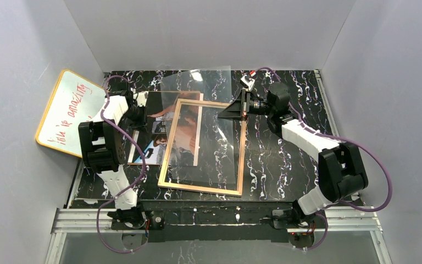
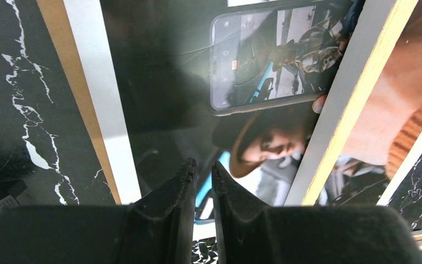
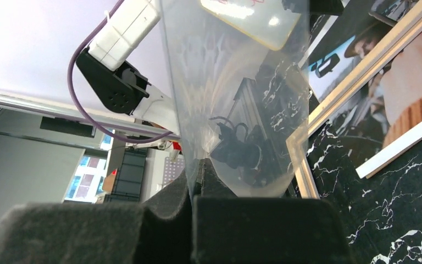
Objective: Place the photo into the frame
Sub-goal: Place the photo frame item in the photo frame.
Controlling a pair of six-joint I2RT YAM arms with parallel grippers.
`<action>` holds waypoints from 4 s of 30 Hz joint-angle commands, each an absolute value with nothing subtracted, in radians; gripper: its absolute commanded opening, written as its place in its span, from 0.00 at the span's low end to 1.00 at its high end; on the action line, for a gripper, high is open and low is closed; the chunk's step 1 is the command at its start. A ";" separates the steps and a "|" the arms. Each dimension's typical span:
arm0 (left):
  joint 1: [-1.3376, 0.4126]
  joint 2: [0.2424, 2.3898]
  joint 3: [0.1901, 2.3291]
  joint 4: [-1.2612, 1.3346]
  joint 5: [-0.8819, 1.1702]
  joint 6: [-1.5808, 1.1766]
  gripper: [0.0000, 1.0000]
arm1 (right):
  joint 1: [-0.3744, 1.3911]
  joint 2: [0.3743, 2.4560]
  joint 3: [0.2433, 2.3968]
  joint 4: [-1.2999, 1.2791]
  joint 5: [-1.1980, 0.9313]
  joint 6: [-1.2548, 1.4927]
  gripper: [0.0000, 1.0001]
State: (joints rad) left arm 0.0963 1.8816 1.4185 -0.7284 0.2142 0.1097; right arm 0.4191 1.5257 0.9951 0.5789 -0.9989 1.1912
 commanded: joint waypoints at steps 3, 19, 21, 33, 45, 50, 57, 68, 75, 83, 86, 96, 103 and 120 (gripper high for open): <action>0.090 1.880 1.438 -0.777 0.222 0.111 0.12 | 0.405 1.624 1.002 0.513 -0.976 1.126 0.01; 0.039 1.852 1.296 -0.770 0.315 0.183 0.08 | 0.287 1.792 0.936 0.402 -0.927 1.174 0.01; 0.031 1.847 1.281 -0.769 0.348 0.188 0.08 | 0.291 1.791 0.938 0.435 -0.938 1.195 0.01; 0.091 1.863 1.387 -0.829 0.374 0.122 0.02 | 0.399 1.562 1.267 0.237 -0.923 1.147 0.01; 0.236 1.881 1.479 -0.884 0.334 0.145 0.02 | 0.454 1.590 1.032 0.852 -0.807 1.697 0.01; 0.255 1.874 1.488 -0.880 0.326 0.134 0.03 | 0.486 1.627 1.095 0.625 -0.785 1.530 0.01; 0.260 1.879 1.492 -0.885 0.323 0.142 0.06 | 0.485 1.666 1.063 0.349 -0.758 1.269 0.01; 0.237 1.883 1.438 -0.900 0.377 0.183 0.08 | 0.496 1.661 1.092 0.301 -0.776 1.178 0.01; 0.237 1.900 1.462 -0.919 0.407 0.179 0.04 | 0.549 1.609 1.243 0.260 -0.786 1.151 0.01; 0.247 1.895 1.469 -0.910 0.384 0.172 0.00 | 0.603 1.648 1.308 0.413 -0.817 1.260 0.01; 0.265 1.899 1.509 -0.903 0.326 0.144 0.00 | 0.603 1.679 1.288 0.470 -0.816 1.310 0.01; 0.277 1.881 1.463 -0.877 0.297 0.143 0.00 | 0.563 1.769 1.104 0.539 -0.789 1.357 0.01; 0.275 1.887 1.444 -0.893 0.314 0.171 0.00 | 0.518 1.784 1.046 0.406 -0.774 1.236 0.01; 0.135 1.895 1.368 -0.897 0.418 0.212 0.02 | 0.467 1.846 1.075 0.238 -0.731 0.995 0.01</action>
